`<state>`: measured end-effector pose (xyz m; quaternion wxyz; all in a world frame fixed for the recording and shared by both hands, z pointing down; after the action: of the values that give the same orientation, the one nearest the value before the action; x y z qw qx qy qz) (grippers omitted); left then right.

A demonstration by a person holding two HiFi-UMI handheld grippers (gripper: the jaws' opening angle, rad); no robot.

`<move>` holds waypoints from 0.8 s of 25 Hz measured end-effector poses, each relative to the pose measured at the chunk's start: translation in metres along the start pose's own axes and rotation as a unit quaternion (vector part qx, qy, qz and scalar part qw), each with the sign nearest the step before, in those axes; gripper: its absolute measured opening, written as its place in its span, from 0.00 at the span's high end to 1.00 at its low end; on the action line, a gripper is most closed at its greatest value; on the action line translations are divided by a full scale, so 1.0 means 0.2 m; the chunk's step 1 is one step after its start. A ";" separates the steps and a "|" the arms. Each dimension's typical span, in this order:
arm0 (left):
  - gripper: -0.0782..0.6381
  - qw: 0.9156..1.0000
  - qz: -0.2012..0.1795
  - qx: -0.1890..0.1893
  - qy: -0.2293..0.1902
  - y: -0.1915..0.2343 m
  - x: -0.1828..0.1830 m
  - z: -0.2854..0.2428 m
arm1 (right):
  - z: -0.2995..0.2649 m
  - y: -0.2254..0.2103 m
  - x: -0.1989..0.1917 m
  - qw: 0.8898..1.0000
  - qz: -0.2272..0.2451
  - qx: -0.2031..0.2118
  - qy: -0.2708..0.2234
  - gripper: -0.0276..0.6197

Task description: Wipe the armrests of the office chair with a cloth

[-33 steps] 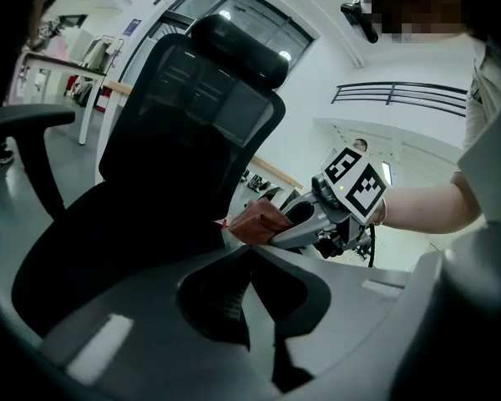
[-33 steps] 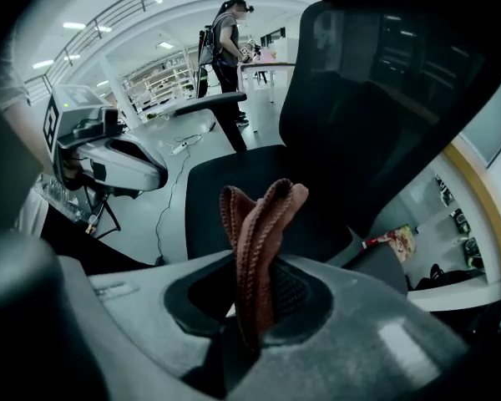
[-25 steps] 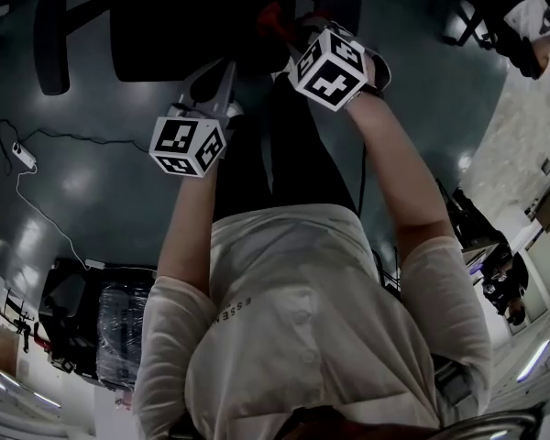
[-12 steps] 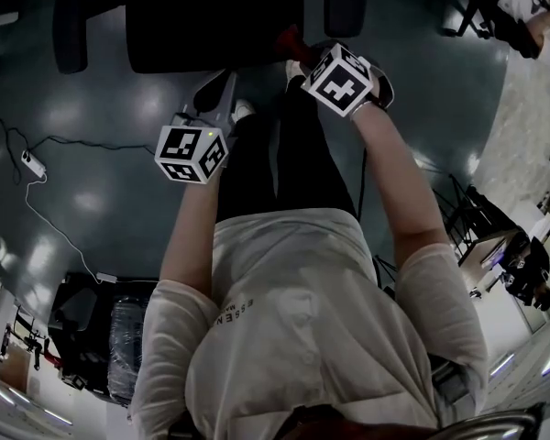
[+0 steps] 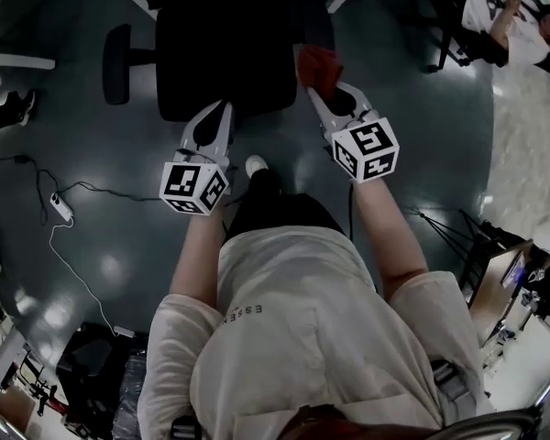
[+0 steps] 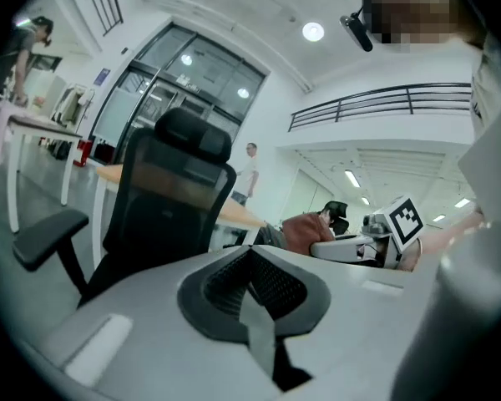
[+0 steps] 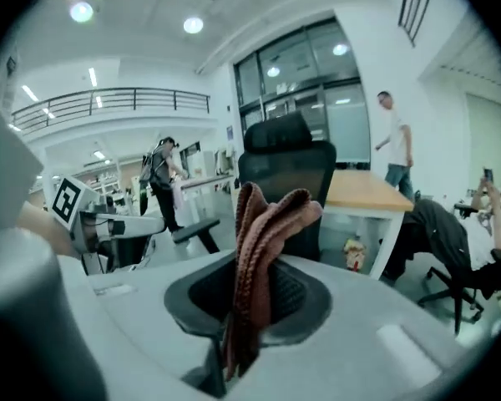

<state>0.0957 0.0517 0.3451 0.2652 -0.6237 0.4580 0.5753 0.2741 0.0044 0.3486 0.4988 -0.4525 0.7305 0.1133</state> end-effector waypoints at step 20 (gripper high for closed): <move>0.87 0.993 -0.084 0.008 -0.088 -0.58 0.42 0.86 | 1.07 0.58 0.06 0.984 0.042 -0.019 -0.172 0.88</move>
<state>0.1100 0.2279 0.2076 0.3566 -0.6046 0.3838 0.5999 0.3178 0.1952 0.2032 0.6029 -0.4046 0.6502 0.2238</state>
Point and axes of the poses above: the fingertips, and each gripper's own axes: z backward along the fingers, y to its left, x out of its top, the point moved 3 cm from there along z, backward along the fingers, and after that the axes turned 12 degrees about -z, right-handed, at the moved point
